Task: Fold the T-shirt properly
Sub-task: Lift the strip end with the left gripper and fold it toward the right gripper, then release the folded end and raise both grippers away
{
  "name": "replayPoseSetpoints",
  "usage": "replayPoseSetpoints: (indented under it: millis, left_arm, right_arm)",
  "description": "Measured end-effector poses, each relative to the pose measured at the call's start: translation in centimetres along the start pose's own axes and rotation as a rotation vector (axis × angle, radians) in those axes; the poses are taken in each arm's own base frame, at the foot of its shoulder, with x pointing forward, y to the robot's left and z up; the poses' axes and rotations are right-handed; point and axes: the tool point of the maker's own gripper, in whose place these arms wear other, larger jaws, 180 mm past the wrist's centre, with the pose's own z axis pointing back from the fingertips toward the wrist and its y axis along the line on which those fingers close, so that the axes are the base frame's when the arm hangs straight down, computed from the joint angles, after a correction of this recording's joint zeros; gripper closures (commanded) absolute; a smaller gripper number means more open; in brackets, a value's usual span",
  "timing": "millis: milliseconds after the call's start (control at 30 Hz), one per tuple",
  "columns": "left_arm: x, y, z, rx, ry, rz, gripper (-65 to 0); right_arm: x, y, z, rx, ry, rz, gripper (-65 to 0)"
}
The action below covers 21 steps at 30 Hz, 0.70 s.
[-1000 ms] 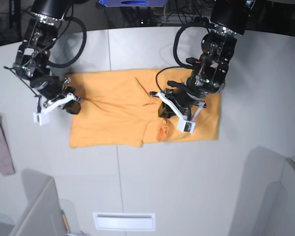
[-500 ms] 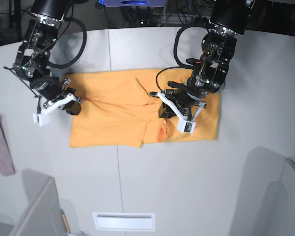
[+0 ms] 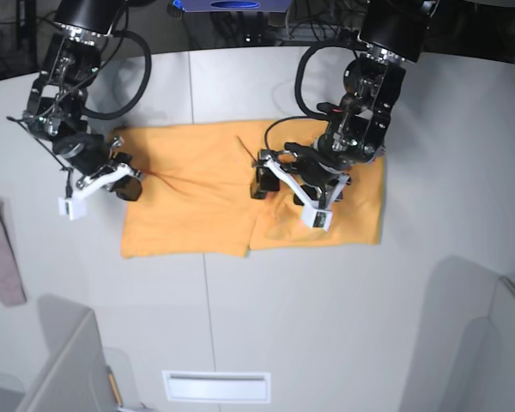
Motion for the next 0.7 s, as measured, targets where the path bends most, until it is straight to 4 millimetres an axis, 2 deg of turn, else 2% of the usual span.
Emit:
replayPoseSetpoints:
  millis: [167, 367, 433, 600, 633, 667, 700]
  left_arm:
    - [-1.4, -4.2, -0.9, -0.086, 0.038, -0.046, -50.4]
    - [-1.3, -9.6, -1.4, -0.202, 0.039, -0.097, -50.2]
    - [-1.2, -10.7, -0.9, -0.227, 0.028, -0.11, -50.2]
    - [1.0, -12.3, 0.8, -0.265, -0.046, -0.134, -49.5]
    - [1.2, -12.7, 1.2, -0.276, -0.059, -0.134, -46.7]
    - [1.5, -13.1, 1.9, -0.286, -0.077, -0.13, -41.1]
    - [1.7, -13.4, 2.5, -0.297, -0.09, -0.124, -32.9]
  right_arm:
    - [0.0, 0.0, 0.0, -0.002, 0.0, 0.002, 0.0]
    - [0.0, -0.1, 0.0, -0.003, 0.0, 0.002, 0.0]
    - [0.0, 0.0, 0.0, -0.002, 0.0, 0.001, 0.0]
    - [0.0, 0.0, 0.0, -0.003, 0.0, 0.002, 0.0]
    - [0.0, 0.0, 0.0, -0.002, 0.0, 0.002, 0.0]
    - [0.0, 0.0, 0.0, -0.002, 0.0, 0.002, 0.0]
    - [0.0, 0.0, 0.0, -0.002, 0.0, 0.002, 0.0]
